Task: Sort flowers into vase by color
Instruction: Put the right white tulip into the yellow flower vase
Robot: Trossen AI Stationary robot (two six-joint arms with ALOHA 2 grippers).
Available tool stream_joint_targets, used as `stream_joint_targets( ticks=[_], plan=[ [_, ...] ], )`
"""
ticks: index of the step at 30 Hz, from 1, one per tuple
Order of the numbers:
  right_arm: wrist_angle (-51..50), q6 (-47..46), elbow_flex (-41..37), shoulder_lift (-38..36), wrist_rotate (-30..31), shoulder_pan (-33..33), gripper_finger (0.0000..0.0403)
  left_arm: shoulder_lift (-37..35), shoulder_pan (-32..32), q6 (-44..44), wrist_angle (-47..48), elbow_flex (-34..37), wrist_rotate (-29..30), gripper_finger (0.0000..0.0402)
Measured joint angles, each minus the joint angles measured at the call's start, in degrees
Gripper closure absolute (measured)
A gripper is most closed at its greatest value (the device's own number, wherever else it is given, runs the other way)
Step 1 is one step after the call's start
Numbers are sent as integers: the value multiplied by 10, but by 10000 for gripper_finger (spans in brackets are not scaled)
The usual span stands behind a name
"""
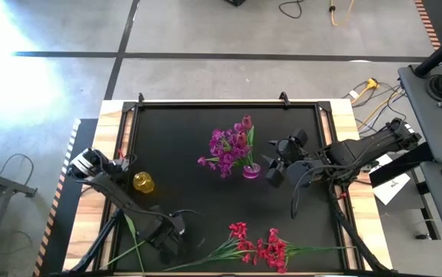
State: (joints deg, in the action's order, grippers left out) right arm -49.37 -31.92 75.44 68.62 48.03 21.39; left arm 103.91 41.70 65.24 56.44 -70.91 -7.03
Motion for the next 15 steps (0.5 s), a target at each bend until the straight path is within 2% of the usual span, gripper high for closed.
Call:
stream_joint_targets(
  ticks=[6, 12, 15],
  plan=[
    [1, -13, 0, 0, -1, 1, 170, -4, -2, 2, -81, 83, 8, 310],
    [3, -17, 0, 0, -1, 1, 170, -5, 2, -35, -100, 94, 46, 314],
    [4, -17, 0, 0, -2, 1, 170, -5, 0, -51, -101, 94, 61, 334]
  ],
)
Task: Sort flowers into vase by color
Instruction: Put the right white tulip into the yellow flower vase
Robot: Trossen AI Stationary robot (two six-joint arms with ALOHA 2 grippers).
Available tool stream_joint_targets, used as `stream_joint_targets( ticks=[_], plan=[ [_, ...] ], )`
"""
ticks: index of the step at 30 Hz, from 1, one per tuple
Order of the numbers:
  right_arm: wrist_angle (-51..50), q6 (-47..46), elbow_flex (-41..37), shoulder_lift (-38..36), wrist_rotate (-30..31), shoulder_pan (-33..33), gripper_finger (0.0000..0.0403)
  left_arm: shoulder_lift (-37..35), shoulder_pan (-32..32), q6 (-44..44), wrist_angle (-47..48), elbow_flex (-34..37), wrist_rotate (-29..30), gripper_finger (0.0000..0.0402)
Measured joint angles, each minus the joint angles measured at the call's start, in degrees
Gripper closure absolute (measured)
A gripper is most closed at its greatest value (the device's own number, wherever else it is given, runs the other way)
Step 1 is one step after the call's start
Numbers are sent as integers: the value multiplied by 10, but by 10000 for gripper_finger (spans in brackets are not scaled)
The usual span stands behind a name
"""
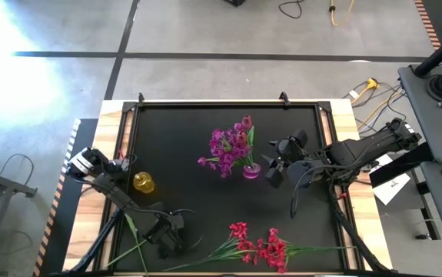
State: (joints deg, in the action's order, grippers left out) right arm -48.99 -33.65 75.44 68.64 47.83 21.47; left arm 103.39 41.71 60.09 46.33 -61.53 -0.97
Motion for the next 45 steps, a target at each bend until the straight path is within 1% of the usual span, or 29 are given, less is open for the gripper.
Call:
stream_joint_targets(
  ticks=[2, 4, 8, 12, 14, 16, 18, 21, 23, 26, 31, 36, 38, 40, 45],
  plan=[
    [0, 0, 0, 0, 0, 0, 170, -1, 0, 4, -1, 0, 17, 360],
    [0, 0, 0, 0, 0, 0, 170, -4, -1, 4, -7, -1, 48, 389],
    [0, 0, 0, 0, 0, 0, 170, -36, -3, 14, -9, -2, 110, 393],
    [0, 0, 0, -1, 0, 0, 170, -107, -6, 49, -2, -2, 191, 398],
    [0, 0, 0, -2, 0, 0, 170, -160, -8, 67, 1, -6, 262, 399],
    [1, 1, 0, -3, 2, 0, 170, -215, -8, 79, 3, -9, 348, 400],
    [5, -2, 0, -3, 1, 0, 170, -269, -7, 71, 2, -14, 427, 400],
    [5, -20, 0, -3, 0, 0, 170, -343, -7, 10, 2, -24, 515, 400],
    [5, -29, 0, -4, -3, 0, 170, -385, -7, -47, -1, -28, 547, 401],
    [5, -39, 0, -4, -3, 4, 170, -439, -7, -128, -5, -34, 575, 401],
    [6, -42, 0, -4, -3, 16, 170, -511, -7, -282, -14, -37, 576, 401],
    [14, -59, 0, -4, -3, 48, 170, -565, -7, -428, -9, -37, 576, 401],
    [14, -65, 0, -4, 1, 62, 170, -587, -7, -451, 1, -36, 577, 401],
    [16, -71, 0, -4, 2, 74, 170, -605, -7, -454, 14, -36, 587, 401],
    [17, -104, 0, -4, 23, 94, 170, -647, -7, -431, 62, -20, 589, 402]
  ],
)
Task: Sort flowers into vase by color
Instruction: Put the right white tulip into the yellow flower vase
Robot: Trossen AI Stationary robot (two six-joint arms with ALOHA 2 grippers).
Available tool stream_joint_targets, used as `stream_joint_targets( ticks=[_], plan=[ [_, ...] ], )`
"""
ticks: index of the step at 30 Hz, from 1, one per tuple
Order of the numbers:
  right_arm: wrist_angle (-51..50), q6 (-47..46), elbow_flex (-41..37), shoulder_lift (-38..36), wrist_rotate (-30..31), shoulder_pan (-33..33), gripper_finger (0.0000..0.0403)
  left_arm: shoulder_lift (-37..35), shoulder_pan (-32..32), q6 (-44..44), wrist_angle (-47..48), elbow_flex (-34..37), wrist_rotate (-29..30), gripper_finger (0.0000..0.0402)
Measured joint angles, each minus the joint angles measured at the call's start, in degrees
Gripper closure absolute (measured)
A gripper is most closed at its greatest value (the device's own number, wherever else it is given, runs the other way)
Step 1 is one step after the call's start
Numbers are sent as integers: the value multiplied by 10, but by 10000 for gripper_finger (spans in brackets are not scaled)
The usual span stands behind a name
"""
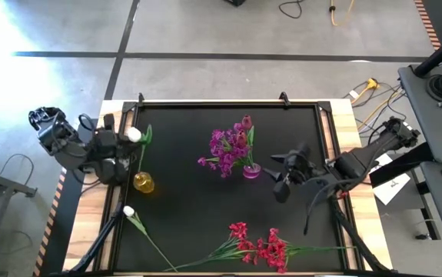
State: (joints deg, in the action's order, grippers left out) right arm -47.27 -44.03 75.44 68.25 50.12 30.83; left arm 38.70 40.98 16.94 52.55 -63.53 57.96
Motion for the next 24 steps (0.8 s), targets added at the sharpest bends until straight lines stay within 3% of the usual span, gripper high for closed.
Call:
stream_joint_targets(
  ticks=[12, 20, 24],
  plan=[
    [3, -40, 0, 0, 25, 13, 179, -65, 0, 64, -37, 119, -6, 401],
    [13, -39, 0, 0, 27, 13, 179, -69, 0, 24, -70, 94, -7, 401],
    [13, -39, 0, 1, 29, 13, 179, -70, 0, 11, -68, 75, -36, 401]
  ],
)
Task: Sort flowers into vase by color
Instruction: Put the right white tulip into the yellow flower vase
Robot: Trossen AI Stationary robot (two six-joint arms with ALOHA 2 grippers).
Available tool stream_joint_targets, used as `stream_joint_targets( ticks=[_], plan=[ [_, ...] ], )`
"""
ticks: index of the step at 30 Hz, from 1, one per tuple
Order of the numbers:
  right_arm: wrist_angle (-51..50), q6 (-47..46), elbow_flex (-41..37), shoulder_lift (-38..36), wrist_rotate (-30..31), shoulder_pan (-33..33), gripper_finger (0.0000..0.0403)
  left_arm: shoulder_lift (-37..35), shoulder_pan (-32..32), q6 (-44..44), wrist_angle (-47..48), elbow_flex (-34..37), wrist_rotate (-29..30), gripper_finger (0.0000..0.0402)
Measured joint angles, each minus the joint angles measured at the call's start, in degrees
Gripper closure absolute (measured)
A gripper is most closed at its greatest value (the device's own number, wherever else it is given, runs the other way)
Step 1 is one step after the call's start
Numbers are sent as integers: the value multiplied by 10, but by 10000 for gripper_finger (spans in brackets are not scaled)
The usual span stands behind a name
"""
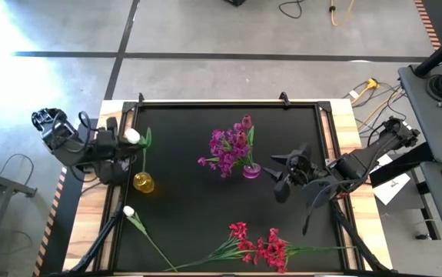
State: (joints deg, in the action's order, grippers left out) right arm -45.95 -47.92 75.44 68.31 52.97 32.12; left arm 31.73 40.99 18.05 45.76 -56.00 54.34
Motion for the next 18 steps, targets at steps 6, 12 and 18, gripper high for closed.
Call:
stream_joint_targets(
  ticks=[6, 12, 18],
  plan=[
    [0, 1, 0, 0, 2, 0, 179, 0, 0, 5, 24, 5, -14, 401],
    [0, 11, 0, 0, 2, 0, 179, -2, 0, 36, 25, 33, -11, 401],
    [0, 14, 0, 0, -1, 0, 179, -4, 0, 108, 42, 40, -11, 400]
  ],
)
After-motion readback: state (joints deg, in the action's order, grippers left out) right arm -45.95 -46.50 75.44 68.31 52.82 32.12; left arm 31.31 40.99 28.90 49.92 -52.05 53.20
